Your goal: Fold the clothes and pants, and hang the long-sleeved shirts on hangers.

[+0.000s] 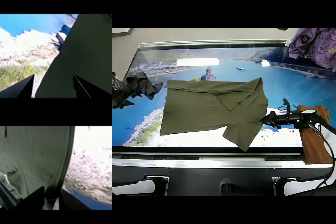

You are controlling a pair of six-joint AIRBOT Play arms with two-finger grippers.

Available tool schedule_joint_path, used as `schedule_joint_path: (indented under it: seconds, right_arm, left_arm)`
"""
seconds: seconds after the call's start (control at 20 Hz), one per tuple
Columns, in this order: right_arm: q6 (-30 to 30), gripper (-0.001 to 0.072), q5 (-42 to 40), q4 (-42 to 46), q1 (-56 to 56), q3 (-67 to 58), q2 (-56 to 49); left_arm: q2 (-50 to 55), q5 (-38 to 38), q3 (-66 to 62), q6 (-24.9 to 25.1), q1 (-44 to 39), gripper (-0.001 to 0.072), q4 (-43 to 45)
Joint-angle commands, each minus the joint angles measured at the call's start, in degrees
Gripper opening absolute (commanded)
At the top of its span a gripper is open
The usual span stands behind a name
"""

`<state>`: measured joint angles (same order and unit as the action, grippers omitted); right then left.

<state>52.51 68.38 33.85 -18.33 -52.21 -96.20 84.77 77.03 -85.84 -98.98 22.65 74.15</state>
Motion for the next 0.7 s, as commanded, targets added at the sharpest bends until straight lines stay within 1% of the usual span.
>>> schedule_joint_path:
  seconds: [0.0, 0.05, 0.1, 0.15, 0.2, 0.3, 0.5, 0.55, 0.65]
  right_arm:
    - [-0.94, 0.0035, -0.11, 0.31, 2.60, 0.02, -0.24]
    - [-0.90, 0.0029, -0.33, -0.37, 2.69, 0.00, 0.13]
    - [-0.85, 0.0029, -0.59, -0.11, 2.69, 0.02, 1.01]
    - [-0.61, 0.0029, -0.61, 0.31, 2.69, 0.02, 2.21]
    - [-0.13, 0.0029, -0.46, 0.55, 2.69, 0.02, 3.54]
    - [0.81, 0.0029, 0.61, 0.48, 2.69, 0.02, 6.40]
    - [3.85, 0.0029, 1.01, 0.48, 2.71, 0.02, 12.09]
    - [5.51, 0.0029, 0.63, 0.48, 2.69, 0.02, 13.46]
    - [7.61, 0.0029, 0.09, 0.48, 2.71, 0.02, 15.52]
  left_arm:
    - [-3.50, 1.25, 7.58, 3.32, 1.90, 0.0549, -1.75]
    - [-6.38, -0.70, 12.07, 4.17, 3.13, 0.0548, -2.80]
    - [-10.25, -3.23, 17.64, 6.32, 4.92, 0.0548, -4.87]
    - [-14.08, -5.20, 23.08, 9.49, 6.73, 0.0549, -7.67]
    - [-17.79, -6.62, 28.72, 11.93, 8.63, 0.0548, -11.13]
    - [-21.86, -7.69, 36.85, 15.74, 11.32, 0.0549, -17.27]
    - [-19.54, -11.19, 43.74, 21.14, 11.96, 0.0548, -19.10]
    - [-18.05, -11.67, 44.63, 21.99, 11.96, 0.0548, -19.87]
    - [-15.08, -12.37, 45.64, 22.10, 11.96, 0.0548, -20.65]
